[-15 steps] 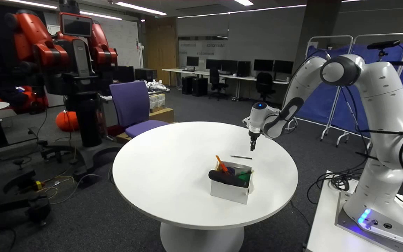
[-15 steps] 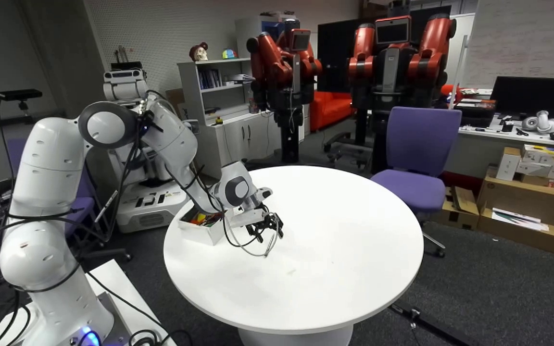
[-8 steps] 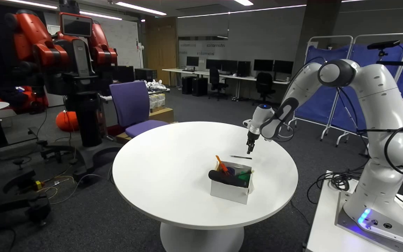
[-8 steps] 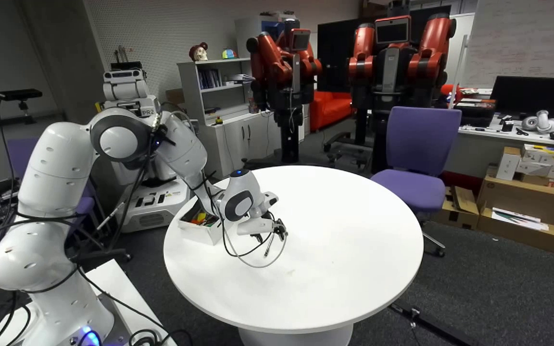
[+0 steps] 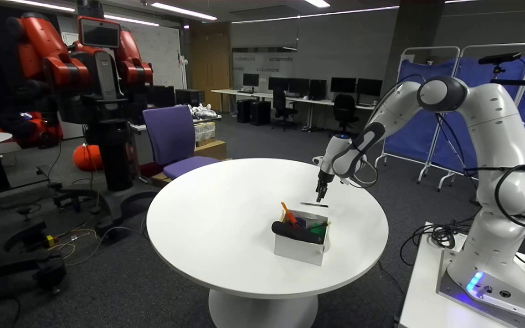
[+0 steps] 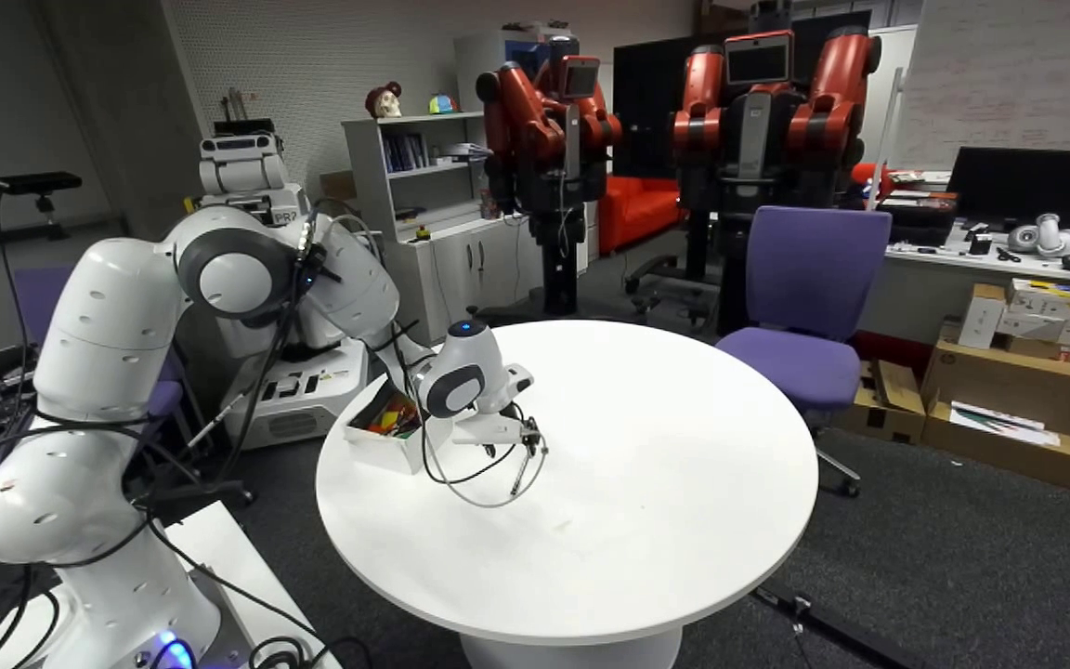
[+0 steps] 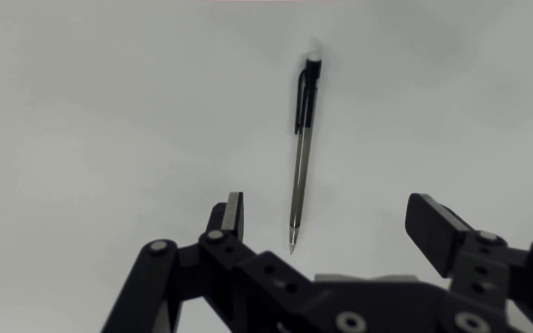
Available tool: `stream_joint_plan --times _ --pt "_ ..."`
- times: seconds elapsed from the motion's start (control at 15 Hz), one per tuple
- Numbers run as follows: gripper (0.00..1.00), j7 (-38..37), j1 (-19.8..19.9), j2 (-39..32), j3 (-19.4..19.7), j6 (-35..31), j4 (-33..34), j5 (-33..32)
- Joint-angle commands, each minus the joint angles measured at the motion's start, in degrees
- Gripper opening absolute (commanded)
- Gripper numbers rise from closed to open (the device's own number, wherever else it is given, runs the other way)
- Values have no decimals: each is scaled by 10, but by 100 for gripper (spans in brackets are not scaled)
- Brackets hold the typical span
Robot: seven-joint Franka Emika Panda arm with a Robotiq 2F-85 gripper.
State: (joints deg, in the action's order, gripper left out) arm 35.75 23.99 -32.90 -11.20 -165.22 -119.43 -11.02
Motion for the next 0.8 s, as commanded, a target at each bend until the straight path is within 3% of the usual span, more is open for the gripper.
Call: stream_joint_plan --times 0.0,0.73 --pt "94 27 6 -10 -6 21 16 33" --pt "96 29 6 -53 7 68 60 50"
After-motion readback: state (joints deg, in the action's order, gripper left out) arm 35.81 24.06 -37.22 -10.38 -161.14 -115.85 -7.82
